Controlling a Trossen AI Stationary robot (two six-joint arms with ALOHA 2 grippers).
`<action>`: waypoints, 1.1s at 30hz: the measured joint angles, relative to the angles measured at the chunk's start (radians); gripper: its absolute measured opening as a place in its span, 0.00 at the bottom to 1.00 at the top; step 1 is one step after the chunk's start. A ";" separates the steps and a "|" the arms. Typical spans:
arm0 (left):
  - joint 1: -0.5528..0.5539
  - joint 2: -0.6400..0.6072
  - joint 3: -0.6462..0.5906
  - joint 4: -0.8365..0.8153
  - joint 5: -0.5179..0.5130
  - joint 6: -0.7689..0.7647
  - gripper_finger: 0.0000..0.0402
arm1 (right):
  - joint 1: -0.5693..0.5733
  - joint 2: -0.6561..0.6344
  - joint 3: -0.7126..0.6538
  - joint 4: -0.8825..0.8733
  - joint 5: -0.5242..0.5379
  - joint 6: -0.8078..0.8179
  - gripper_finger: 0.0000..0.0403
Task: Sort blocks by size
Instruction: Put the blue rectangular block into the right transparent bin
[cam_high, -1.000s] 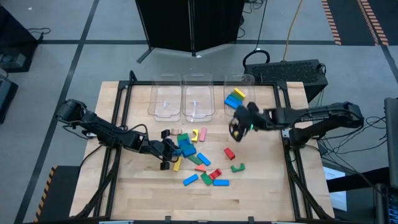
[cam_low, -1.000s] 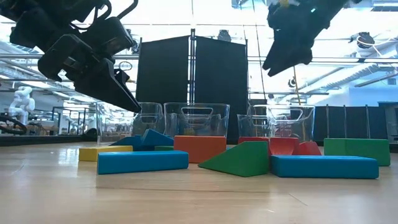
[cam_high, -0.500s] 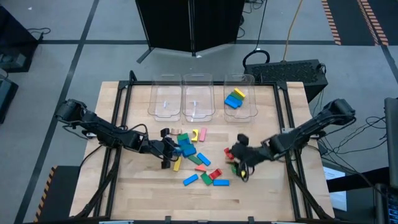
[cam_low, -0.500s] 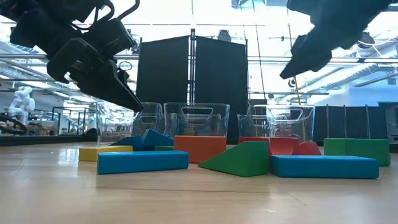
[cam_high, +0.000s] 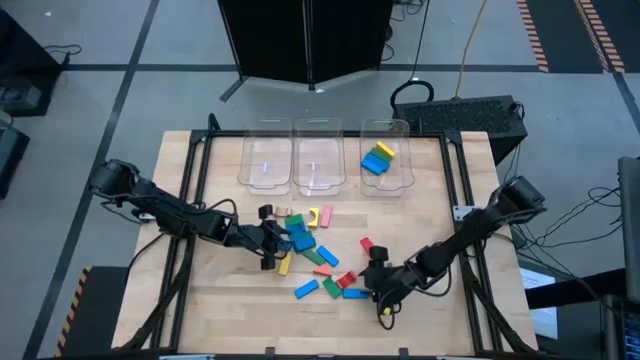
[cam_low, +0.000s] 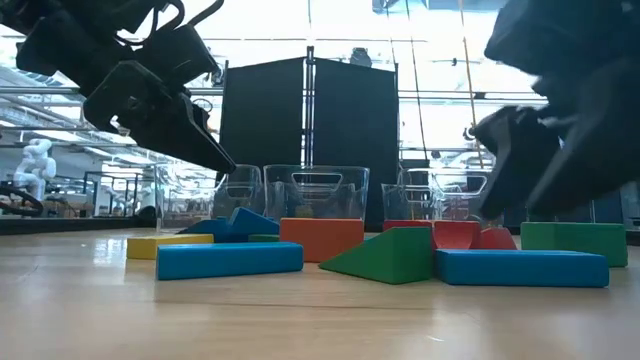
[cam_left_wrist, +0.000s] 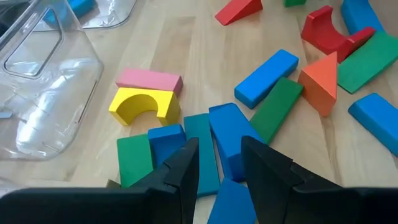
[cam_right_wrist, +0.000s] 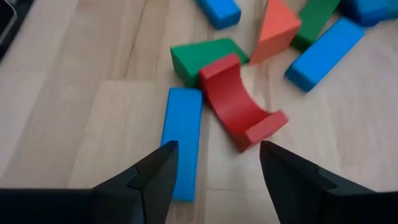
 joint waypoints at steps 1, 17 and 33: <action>0.000 0.000 0.000 0.000 0.000 0.001 0.31 | 0.001 0.011 0.000 0.003 0.000 0.007 0.56; 0.000 0.000 0.000 0.007 -0.014 0.018 0.31 | 0.039 0.141 0.004 0.118 -0.003 0.072 0.66; 0.000 0.000 0.000 0.008 -0.015 0.018 0.31 | 0.037 0.142 0.003 0.108 -0.006 0.122 0.34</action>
